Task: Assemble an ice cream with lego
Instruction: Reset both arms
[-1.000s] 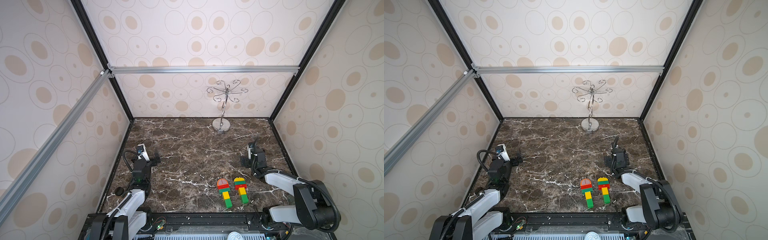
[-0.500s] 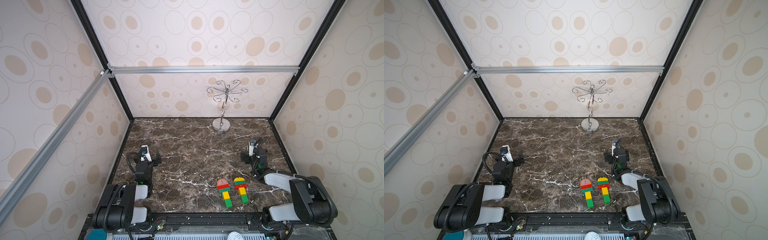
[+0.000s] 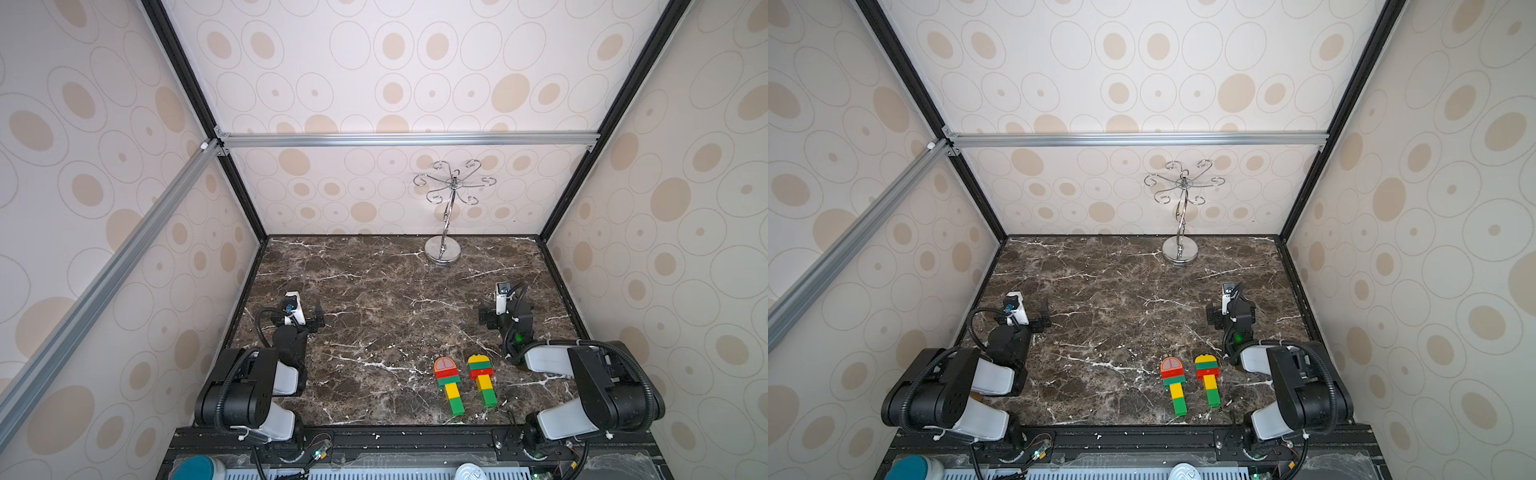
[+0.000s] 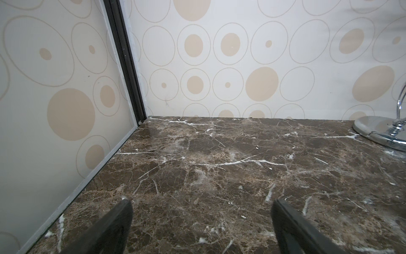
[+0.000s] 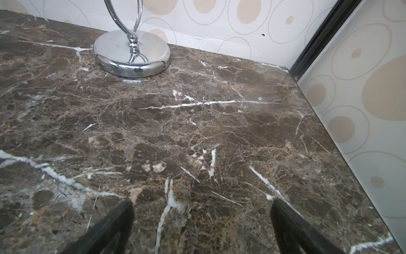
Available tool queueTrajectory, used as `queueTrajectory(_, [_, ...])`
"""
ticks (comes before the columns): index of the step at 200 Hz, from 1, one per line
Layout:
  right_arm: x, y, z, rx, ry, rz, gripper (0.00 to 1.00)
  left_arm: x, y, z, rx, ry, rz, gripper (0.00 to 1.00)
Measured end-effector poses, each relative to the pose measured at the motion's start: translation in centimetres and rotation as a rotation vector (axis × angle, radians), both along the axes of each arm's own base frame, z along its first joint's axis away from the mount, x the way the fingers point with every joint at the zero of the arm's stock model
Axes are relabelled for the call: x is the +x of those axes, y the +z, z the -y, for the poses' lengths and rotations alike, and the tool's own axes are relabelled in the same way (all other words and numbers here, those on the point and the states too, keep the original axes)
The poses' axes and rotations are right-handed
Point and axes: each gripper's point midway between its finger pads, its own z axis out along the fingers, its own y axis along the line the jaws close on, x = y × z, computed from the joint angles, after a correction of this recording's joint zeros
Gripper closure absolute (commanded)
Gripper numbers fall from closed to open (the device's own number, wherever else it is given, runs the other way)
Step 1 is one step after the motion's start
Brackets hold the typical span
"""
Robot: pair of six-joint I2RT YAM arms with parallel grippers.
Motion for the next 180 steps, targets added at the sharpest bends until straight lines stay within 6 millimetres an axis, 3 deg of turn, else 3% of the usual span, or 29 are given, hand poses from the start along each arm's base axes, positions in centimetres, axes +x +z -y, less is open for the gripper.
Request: queueTrajectory(180, [0.47,-0.1,0.99,0.037,-0.047,0.039,0.02,0.26,-0.87,0.31,0.003,-0.018,-0.01,0.0])
